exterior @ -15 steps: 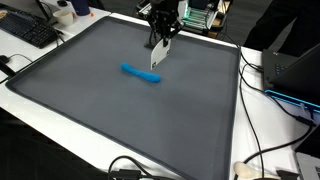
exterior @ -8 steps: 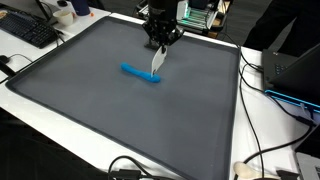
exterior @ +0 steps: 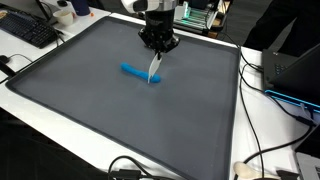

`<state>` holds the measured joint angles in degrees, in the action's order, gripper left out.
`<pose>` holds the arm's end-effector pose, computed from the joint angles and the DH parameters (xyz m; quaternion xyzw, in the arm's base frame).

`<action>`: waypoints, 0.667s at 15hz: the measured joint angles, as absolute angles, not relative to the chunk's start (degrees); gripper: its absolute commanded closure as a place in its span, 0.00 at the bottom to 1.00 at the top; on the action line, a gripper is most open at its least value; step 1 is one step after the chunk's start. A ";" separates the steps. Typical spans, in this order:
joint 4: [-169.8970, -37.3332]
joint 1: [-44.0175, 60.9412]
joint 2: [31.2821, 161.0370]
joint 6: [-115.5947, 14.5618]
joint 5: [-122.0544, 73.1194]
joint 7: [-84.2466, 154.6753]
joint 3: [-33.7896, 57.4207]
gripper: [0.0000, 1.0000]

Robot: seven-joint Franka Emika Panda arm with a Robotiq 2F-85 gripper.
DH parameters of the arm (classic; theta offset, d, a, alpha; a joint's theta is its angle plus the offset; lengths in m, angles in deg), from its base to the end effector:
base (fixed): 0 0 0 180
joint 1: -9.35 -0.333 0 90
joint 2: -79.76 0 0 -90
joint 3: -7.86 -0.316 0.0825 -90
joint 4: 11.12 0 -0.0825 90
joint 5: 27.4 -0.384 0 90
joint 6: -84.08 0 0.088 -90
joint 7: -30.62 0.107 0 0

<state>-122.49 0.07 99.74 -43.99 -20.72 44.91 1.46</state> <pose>0.5892 0.1589 0.2994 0.9982 0.0465 -0.0194 0.0318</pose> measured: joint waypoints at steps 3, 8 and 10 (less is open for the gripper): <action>-121.92 -0.21 100.63 -44.29 -20.14 44.83 1.59 0.99; -121.60 -0.53 101.31 -44.93 -18.75 44.78 1.91 0.99; -121.39 -0.61 101.57 -44.98 -18.38 44.71 1.95 0.99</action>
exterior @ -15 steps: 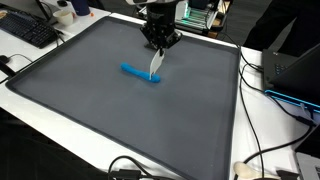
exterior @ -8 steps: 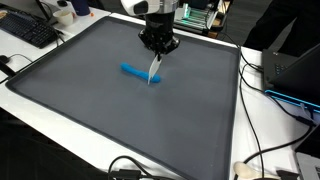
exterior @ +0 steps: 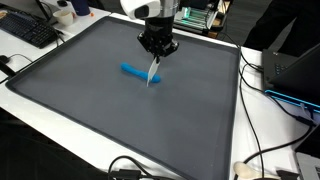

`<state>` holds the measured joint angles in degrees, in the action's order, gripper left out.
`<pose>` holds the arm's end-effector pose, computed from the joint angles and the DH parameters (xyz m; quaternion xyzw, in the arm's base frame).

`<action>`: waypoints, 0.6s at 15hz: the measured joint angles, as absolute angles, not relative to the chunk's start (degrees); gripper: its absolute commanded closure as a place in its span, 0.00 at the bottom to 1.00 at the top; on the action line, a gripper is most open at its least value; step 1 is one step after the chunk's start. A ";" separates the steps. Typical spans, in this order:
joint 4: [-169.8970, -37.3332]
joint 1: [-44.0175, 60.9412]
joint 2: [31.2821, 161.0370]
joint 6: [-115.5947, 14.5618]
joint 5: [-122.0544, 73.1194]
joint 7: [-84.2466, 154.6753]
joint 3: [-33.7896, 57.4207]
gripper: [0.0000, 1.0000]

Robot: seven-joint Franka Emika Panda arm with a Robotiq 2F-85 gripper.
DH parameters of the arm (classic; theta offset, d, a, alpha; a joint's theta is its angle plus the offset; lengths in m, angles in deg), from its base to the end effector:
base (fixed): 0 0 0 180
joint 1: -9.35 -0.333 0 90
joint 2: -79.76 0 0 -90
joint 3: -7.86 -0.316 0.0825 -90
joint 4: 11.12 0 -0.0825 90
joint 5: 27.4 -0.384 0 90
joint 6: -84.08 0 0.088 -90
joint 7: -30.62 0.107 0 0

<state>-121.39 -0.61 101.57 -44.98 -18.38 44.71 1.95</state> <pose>0.5953 0.1618 0.2894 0.9969 0.0634 -0.0132 0.0456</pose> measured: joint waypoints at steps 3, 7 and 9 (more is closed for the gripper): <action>-121.02 -0.83 102.12 -45.10 -17.97 44.62 1.98 0.99; -120.63 -1.21 102.82 -45.13 -17.70 44.50 2.16 0.99; -120.55 -1.31 103.06 -45.23 -17.64 44.47 2.29 0.99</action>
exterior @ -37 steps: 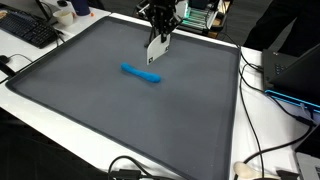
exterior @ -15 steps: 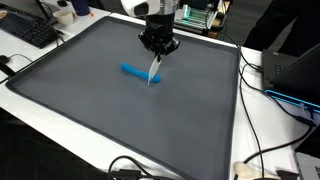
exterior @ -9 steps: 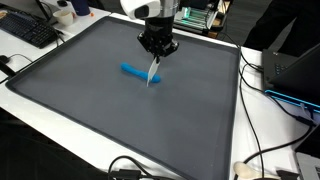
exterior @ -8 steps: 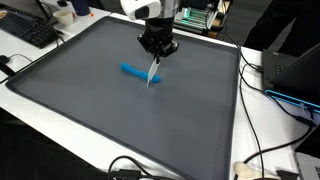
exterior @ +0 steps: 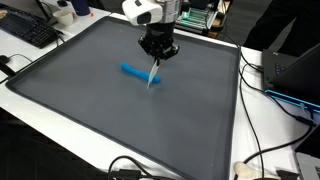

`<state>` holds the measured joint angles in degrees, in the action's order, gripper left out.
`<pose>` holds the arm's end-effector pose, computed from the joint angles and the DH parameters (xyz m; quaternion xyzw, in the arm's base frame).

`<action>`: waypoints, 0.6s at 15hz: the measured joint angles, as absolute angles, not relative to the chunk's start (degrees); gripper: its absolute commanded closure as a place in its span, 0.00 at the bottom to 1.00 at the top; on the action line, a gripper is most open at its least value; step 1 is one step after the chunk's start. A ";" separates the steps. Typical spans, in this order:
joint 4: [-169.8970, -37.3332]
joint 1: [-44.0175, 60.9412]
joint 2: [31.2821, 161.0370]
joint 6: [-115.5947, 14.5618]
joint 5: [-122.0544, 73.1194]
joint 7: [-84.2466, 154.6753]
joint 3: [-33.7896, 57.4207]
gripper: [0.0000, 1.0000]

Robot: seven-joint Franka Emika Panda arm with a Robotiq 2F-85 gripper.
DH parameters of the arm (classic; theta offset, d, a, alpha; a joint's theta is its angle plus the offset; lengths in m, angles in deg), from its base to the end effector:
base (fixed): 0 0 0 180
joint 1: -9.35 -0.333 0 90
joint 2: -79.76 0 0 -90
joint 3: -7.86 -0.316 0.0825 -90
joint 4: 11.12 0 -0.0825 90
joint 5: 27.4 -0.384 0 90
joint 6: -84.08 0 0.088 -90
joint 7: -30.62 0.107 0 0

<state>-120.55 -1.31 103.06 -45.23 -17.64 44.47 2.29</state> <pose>0.5979 0.1663 0.2798 0.9959 0.0731 -0.0153 0.0507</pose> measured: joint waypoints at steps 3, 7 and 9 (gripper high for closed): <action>-120.54 -1.41 103.38 -45.70 -17.57 44.46 2.54 0.99; -120.53 -1.48 103.73 -45.94 -17.54 44.46 2.85 0.99; -120.51 -1.48 103.95 -45.95 -17.54 44.46 2.98 0.99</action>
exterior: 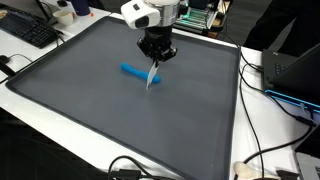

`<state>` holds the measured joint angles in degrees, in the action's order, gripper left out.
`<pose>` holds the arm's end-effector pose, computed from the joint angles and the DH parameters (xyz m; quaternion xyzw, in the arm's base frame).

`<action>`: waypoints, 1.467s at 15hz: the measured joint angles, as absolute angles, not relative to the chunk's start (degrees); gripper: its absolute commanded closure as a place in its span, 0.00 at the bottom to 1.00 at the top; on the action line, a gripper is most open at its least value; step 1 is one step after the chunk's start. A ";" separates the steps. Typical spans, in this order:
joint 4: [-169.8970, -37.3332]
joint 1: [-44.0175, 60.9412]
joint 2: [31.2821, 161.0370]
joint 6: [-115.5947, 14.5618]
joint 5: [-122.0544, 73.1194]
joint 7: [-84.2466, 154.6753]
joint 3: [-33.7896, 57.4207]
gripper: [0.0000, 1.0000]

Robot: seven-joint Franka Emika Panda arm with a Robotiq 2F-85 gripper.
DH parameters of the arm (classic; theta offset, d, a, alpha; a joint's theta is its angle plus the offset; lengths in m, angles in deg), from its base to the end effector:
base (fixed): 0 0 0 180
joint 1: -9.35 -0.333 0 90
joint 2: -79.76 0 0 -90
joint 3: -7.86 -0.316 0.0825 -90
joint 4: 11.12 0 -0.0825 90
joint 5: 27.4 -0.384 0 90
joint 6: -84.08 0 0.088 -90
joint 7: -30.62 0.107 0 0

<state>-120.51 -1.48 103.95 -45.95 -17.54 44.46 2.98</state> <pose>0.5999 0.1617 0.2713 0.9960 0.0703 -0.0165 0.0526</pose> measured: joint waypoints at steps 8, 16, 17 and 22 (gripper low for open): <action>-120.48 -1.48 104.55 -45.83 -17.55 44.22 3.12 0.99; -120.51 -1.43 104.59 -44.89 -17.84 43.66 3.12 0.99; -120.51 -1.43 104.57 -44.70 -17.91 43.66 3.12 0.99; -120.56 -1.43 104.29 -42.23 -18.85 43.65 3.09 0.99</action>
